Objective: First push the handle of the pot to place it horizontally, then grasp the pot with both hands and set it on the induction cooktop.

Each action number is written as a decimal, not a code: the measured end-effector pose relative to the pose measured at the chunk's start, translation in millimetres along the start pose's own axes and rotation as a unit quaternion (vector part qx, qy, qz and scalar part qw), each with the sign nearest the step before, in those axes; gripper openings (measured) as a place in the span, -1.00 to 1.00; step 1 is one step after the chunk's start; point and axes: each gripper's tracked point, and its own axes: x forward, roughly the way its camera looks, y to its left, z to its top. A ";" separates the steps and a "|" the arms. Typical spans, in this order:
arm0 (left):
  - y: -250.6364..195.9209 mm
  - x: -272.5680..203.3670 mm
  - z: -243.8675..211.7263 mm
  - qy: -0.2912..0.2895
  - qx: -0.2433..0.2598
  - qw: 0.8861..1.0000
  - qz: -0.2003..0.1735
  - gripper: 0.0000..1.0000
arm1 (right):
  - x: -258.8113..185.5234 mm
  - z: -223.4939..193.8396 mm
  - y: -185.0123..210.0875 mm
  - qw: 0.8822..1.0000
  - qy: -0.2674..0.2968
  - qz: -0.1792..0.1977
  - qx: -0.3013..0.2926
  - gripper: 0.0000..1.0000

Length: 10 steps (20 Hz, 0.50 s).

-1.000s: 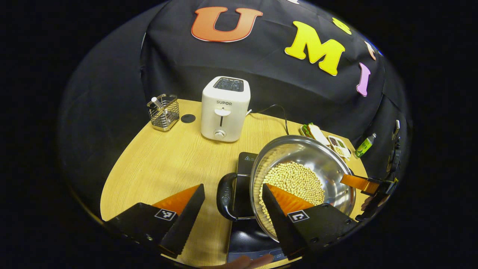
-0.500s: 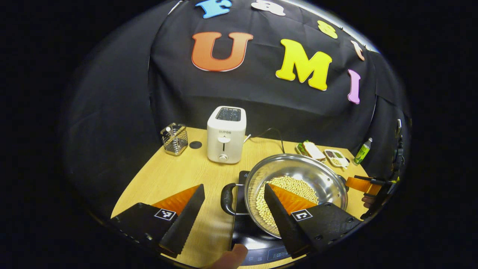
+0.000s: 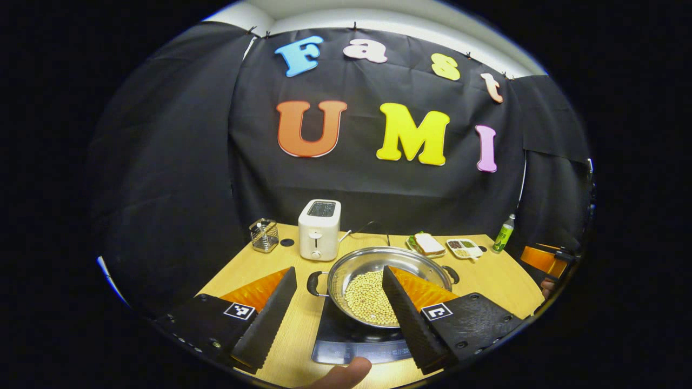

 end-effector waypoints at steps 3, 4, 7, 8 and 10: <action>-22.7 -47.5 28.2 -0.053 0.005 0.999 -0.004 0.91 | -56.6 25.6 -12.2 0.999 -0.042 -0.015 -0.007 0.77; -29.4 -65.9 33.3 -0.063 0.003 0.998 -0.006 0.91 | -75.0 31.3 -17.7 0.998 -0.053 -0.024 -0.010 0.80; -46.4 -113.7 50.3 -0.106 0.000 0.994 -0.010 0.91 | -130.3 52.7 -34.9 0.994 -0.097 -0.049 -0.009 0.93; -50.1 -128.1 52.6 -0.116 0.002 0.993 -0.008 0.90 | -144.6 54.2 -40.6 0.993 -0.107 -0.057 -0.011 0.97; -60.6 -151.7 50.2 -0.124 0.010 0.992 -0.008 0.91 | -167.5 49.8 -55.1 0.991 -0.113 -0.076 -0.017 0.97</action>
